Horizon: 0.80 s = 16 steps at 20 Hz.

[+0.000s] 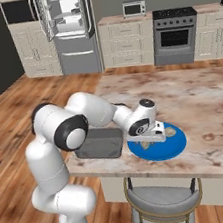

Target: Place two dumplings into each of the tupperware containers and then place the containers in the fridge.

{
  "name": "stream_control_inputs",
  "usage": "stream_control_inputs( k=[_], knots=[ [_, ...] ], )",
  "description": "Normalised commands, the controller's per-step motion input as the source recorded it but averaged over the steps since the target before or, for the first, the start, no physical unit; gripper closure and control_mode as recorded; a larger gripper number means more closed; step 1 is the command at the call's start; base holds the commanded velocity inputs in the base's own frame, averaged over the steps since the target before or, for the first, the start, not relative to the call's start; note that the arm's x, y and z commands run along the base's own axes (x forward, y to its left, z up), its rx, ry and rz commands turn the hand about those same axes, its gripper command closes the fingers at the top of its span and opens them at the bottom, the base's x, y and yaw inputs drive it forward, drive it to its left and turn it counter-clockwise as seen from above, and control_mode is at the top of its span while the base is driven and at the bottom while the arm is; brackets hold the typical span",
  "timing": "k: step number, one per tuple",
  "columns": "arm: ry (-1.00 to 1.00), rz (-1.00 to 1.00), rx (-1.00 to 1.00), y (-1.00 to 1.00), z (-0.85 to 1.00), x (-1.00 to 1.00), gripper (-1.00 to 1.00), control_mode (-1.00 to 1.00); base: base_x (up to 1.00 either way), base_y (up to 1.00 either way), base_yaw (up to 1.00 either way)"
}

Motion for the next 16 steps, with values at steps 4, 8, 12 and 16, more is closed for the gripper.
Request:
stream_control_inputs(
  k=[4,8,12,16],
  knots=[
    [0.05,0.0,0.0,0.0,-0.17,0.0,1.0,-1.0,0.0,0.0,0.0],
    [0.01,0.0,0.0,0.0,0.04,-0.02,1.0,-1.0,0.0,0.0,0.0],
    [0.07,0.0,0.0,0.22,0.57,-0.19,1.0,-1.0,0.0,0.0,0.0],
    [0.09,0.0,0.0,0.48,0.7,-0.27,1.0,-1.0,0.0,0.0,0.0]
  ],
)
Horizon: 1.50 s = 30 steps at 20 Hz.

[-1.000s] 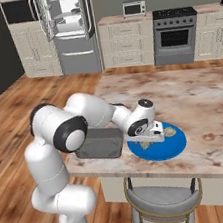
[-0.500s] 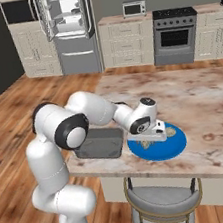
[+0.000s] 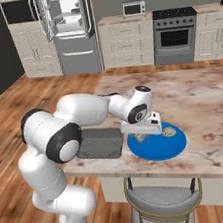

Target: Place two dumplings into each of the tupperware containers and then place the containers in the fridge.

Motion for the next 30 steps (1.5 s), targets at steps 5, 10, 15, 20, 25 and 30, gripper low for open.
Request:
stream_control_inputs(
  k=[5,10,15,20,25,30],
  knots=[
    [0.13,0.0,0.0,0.78,0.48,-0.31,1.0,-1.0,0.0,0.0,0.0],
    [0.15,0.0,0.0,0.88,0.27,-0.13,1.0,-1.0,0.0,0.0,0.0],
    [0.07,0.0,0.0,0.73,-0.05,0.01,1.0,-1.0,0.0,0.0,0.0],
    [0.0,0.0,0.0,0.32,-0.34,0.16,1.0,-1.0,0.0,0.0,0.0],
    [0.01,0.0,0.0,0.0,-0.5,0.06,1.0,-1.0,0.0,0.0,0.0],
    [0.02,0.0,0.0,0.0,-0.39,0.06,1.0,-1.0,0.0,0.0,0.0]
  ],
)
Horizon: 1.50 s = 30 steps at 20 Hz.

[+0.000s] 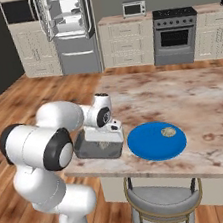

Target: Place two dumplings into each of the tupperware containers and then place the containers in the fridge.

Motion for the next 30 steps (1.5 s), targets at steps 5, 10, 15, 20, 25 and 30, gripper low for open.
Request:
stream_control_inputs(
  k=[5,10,15,20,25,30],
  knots=[
    [0.0,0.0,0.0,0.0,-0.18,0.33,1.0,-1.0,0.0,0.0,0.0],
    [0.0,0.0,0.0,0.0,-0.16,0.25,1.0,-1.0,0.0,0.0,0.0],
    [0.0,0.0,0.0,0.0,-0.39,0.13,1.0,-1.0,0.0,0.0,0.0],
    [0.0,0.0,0.0,0.0,-0.29,0.0,-1.0,-1.0,0.0,0.0,0.0],
    [0.0,0.0,0.0,0.0,0.0,0.0,-1.0,-1.0,0.0,0.0,0.0],
    [0.0,0.0,0.0,0.0,0.26,-0.02,-1.0,-1.0,0.0,0.0,0.0]
  ],
)
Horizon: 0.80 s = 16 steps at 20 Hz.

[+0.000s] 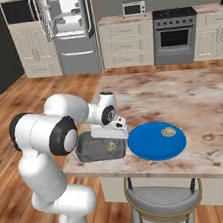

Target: Place two dumplings into each of the tupperware containers and then place the containers in the fridge.

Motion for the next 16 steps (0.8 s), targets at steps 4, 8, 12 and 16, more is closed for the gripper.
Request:
stream_control_inputs(
  k=[4,8,12,16],
  knots=[
    [0.0,0.0,0.0,0.0,0.54,0.0,-1.0,-1.0,0.0,0.0,0.0],
    [0.0,0.0,0.0,-0.2,0.48,0.0,-1.0,-1.0,0.0,0.0,0.0],
    [0.0,-0.04,0.0,-0.69,0.09,0.0,-1.0,-1.0,0.0,0.0,0.0],
    [0.0,-0.06,0.0,-0.75,0.01,0.0,-1.0,-1.0,0.0,0.0,0.0]
  ],
)
